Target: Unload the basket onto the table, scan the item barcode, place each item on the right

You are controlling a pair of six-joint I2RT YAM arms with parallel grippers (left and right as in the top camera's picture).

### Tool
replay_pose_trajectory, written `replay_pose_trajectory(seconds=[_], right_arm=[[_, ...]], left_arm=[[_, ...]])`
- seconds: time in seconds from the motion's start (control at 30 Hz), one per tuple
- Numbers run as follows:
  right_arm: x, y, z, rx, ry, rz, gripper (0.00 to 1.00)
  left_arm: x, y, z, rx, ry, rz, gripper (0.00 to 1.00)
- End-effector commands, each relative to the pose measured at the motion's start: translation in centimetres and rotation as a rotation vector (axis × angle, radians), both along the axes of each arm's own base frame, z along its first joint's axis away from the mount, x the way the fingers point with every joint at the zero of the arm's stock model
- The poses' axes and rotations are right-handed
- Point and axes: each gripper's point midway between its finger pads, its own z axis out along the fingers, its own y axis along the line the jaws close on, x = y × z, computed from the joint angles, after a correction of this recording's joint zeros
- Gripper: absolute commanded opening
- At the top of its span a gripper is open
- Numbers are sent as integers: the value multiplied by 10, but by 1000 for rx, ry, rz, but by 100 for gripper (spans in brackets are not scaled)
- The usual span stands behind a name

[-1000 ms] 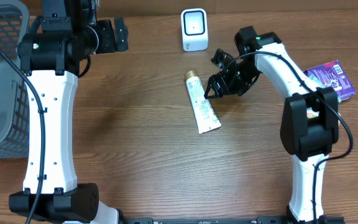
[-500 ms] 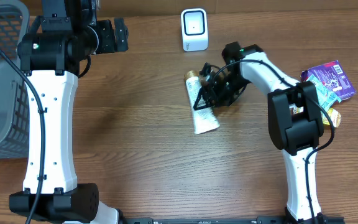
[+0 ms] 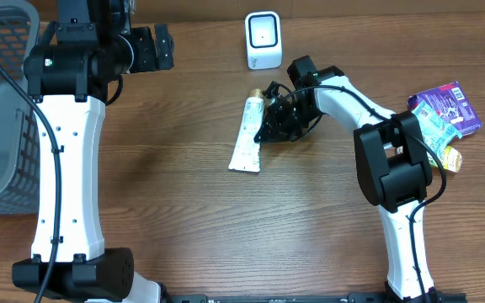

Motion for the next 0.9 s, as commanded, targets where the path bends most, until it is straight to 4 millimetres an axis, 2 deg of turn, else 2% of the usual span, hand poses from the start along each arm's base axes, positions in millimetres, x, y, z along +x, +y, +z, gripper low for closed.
replay_pose_trajectory(seconds=[0.0,0.2,0.4,0.5,0.53,0.57,0.6,0.63,0.67,0.7,0.77,0.87], right_arm=[[5,-8,-10,-74,13,-45,4],[7,-32,-6,-238,-45,-59,4],[-1,-86,-19,-550,-59,-57,4],[-2,-106,-22,-636,-58,-54,4],[-2,-109,-22,-636,-58,-45,7],[-3,-109,-21,-627,-52,-42,17],[-3,-111,-21,-623,-46,-47,38],[-3,-111,-20,-609,-38,-53,50],[-3,-109,-19,-587,-29,-59,56],[-2,-105,-17,-544,-18,-69,59],[0,-98,-15,-500,-17,-76,61],[3,-79,-9,-388,-19,-80,61]], left_arm=[[2,0,2,13,-6,-13,100],[2,0,2,13,-6,-13,99],[2,0,2,13,-6,-13,100],[2,0,2,13,-6,-14,100],[2,0,2,13,-6,-13,100],[2,0,2,13,-6,-13,100],[2,0,2,13,-6,-13,100],[2,0,2,13,-6,-13,100],[2,0,2,13,-6,-13,100],[2,0,2,13,-6,-13,100],[2,0,2,13,-6,-13,100],[2,0,2,13,-6,-13,99]])
